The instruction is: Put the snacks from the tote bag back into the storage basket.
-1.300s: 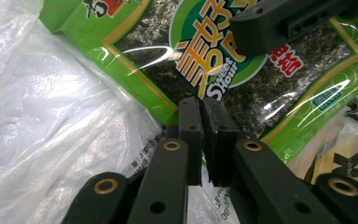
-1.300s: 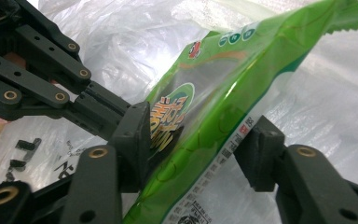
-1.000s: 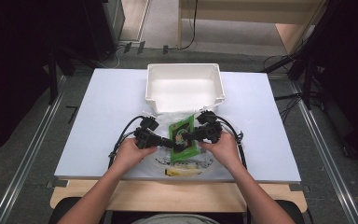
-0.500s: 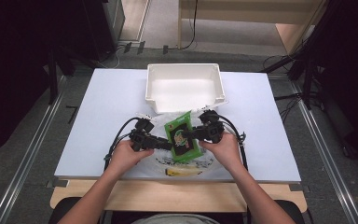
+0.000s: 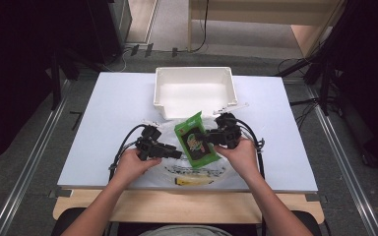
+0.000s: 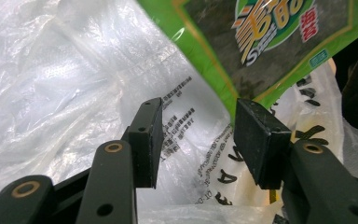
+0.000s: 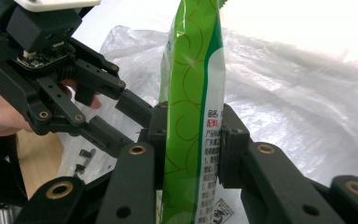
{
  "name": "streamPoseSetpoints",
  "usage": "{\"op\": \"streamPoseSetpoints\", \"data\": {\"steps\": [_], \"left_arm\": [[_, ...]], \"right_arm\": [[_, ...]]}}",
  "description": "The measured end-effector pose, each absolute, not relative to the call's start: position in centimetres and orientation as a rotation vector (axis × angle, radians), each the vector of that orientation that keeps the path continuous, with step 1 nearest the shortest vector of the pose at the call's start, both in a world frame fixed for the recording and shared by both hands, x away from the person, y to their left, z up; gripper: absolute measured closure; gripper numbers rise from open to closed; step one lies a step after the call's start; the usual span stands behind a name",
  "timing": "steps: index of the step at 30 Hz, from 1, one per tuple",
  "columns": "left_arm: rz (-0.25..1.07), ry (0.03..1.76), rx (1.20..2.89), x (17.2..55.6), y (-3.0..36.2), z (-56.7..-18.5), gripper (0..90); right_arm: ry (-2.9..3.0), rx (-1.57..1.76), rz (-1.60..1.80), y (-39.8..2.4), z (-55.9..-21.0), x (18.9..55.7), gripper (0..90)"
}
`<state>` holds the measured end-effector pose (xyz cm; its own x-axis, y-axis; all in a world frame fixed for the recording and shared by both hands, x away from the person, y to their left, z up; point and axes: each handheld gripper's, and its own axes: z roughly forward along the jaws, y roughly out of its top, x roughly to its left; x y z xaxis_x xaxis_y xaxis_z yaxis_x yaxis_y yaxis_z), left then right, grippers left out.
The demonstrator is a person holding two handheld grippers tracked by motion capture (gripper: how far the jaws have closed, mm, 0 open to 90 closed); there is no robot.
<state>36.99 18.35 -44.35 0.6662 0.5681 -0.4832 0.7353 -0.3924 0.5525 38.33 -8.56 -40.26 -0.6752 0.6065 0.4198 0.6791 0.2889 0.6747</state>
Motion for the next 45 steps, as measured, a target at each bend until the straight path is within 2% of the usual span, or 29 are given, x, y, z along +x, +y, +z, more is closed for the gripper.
{"op": "streamPoseSetpoints", "data": {"steps": [22, 34, 45], "left_arm": [[-0.202, 0.998, 2.108, 36.9, 18.2, -44.4, 49.7], [-0.199, 0.985, 2.131, 36.8, 17.8, -44.6, 48.9], [-0.200, 1.001, 2.125, 36.9, 18.0, -44.6, 48.4]], "right_arm": [[-2.480, -1.298, -1.376, -10.3, -39.8, 39.4, 73.4], [-2.503, -1.315, -1.340, -9.8, -40.2, 39.8, 73.5], [-2.514, -1.317, -1.358, -9.9, -39.0, 40.4, 73.5]]}}
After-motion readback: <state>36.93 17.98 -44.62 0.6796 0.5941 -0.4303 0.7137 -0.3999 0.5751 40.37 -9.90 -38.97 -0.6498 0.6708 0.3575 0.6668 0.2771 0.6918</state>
